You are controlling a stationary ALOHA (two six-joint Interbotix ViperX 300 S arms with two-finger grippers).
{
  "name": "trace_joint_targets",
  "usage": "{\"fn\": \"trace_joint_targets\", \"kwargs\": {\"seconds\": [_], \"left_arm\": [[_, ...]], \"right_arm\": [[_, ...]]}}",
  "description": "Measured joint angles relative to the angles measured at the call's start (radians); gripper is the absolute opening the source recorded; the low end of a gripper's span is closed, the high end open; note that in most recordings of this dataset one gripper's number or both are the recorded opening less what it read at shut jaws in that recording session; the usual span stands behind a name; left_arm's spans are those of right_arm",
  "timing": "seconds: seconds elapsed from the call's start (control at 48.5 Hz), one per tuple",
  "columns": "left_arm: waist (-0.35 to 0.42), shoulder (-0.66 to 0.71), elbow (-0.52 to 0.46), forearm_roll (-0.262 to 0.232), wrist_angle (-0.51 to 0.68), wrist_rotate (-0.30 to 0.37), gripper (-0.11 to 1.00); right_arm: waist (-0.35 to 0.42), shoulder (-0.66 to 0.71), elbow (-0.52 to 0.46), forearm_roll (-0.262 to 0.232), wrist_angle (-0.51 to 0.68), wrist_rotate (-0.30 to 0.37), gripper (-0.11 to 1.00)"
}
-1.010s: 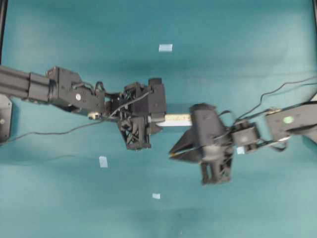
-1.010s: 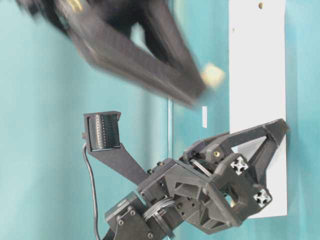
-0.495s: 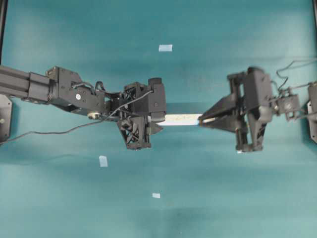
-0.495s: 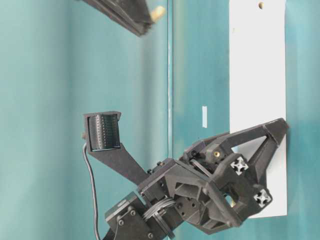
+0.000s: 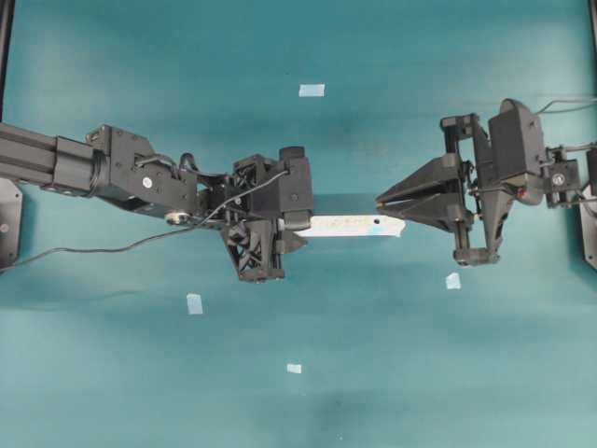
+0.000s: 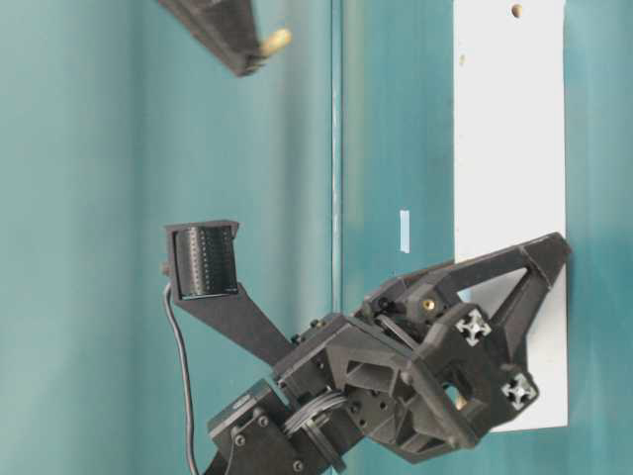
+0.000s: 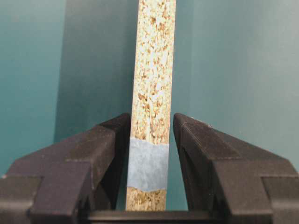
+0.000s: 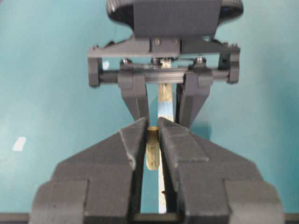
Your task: Move the wooden board into place and insert the rod into its hole.
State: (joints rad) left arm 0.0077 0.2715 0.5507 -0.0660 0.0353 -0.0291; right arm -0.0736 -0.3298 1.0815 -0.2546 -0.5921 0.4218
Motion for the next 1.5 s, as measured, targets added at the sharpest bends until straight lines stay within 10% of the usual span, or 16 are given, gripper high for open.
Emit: {"fn": "trace_joint_targets", "kwargs": {"seconds": [0.618, 1.504], "left_arm": [[0.000, 0.003, 0.006, 0.000, -0.008, 0.000, 0.24], [0.002, 0.025, 0.000, 0.000, -0.011, 0.000, 0.24]], "right_arm": [[-0.064, 0.275, 0.115, 0.037, -0.489, -0.137, 0.12], [-0.061, 0.407, 0.112, 0.038, -0.630, -0.141, 0.12]]}}
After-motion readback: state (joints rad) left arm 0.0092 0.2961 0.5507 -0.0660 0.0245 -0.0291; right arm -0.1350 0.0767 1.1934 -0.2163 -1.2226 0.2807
